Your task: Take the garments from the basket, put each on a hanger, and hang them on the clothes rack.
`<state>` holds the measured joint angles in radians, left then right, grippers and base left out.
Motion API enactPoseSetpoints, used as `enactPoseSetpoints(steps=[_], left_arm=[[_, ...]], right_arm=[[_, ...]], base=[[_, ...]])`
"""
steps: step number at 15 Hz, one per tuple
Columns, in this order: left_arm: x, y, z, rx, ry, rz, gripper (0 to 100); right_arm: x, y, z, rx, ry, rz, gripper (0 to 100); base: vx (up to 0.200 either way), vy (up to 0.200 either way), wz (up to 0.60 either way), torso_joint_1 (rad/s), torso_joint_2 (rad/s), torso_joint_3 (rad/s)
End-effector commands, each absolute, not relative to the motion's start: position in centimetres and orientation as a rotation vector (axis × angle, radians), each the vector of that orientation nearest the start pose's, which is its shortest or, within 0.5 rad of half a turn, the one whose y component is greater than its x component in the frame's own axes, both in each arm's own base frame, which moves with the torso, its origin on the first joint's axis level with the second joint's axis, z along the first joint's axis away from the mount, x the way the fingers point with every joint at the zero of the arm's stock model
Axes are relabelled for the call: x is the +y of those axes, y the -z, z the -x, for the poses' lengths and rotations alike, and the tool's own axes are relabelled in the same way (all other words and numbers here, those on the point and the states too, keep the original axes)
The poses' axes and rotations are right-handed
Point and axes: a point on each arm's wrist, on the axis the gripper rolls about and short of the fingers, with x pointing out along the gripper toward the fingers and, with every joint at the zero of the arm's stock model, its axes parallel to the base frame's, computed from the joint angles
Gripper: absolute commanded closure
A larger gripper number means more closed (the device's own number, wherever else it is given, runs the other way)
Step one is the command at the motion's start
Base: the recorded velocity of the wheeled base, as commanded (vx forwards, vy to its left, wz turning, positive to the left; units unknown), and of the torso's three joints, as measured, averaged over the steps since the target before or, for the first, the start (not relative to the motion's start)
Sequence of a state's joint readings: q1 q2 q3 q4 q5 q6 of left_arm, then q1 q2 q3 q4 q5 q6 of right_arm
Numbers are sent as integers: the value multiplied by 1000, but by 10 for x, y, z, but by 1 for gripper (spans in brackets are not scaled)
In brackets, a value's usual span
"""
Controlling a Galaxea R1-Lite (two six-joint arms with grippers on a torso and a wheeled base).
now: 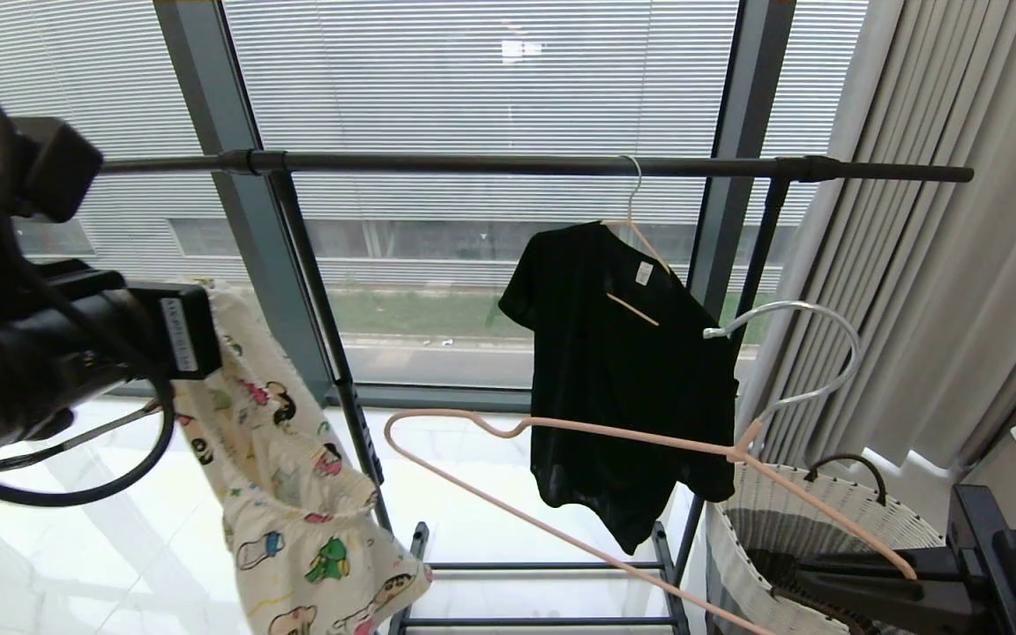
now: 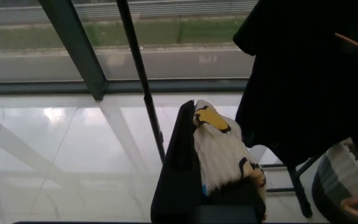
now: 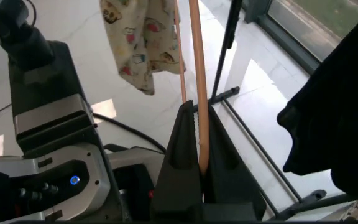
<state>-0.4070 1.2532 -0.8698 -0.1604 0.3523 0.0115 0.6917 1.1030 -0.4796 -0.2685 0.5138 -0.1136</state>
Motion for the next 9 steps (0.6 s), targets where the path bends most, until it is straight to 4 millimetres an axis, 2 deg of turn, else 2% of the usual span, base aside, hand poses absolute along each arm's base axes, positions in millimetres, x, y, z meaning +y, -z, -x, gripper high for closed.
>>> enactPoseSetpoints(steps=[1,5,9], left_arm=[[-103,-245,-219,256,63,-127,100],[-121,-241,-223,254,106,-116,100],[-124,-246,-224,239,112,-102,100]], right_arm=[[105,-191,-105,323,-1232,137,100],[119,-188,-119,295,-1236,128,100],[135,-186,-139,270,-1229,127,100]], base=[[0,0,0,0,0,0],[0,0,0,0,0,0],[0,0,0,0,0,0]])
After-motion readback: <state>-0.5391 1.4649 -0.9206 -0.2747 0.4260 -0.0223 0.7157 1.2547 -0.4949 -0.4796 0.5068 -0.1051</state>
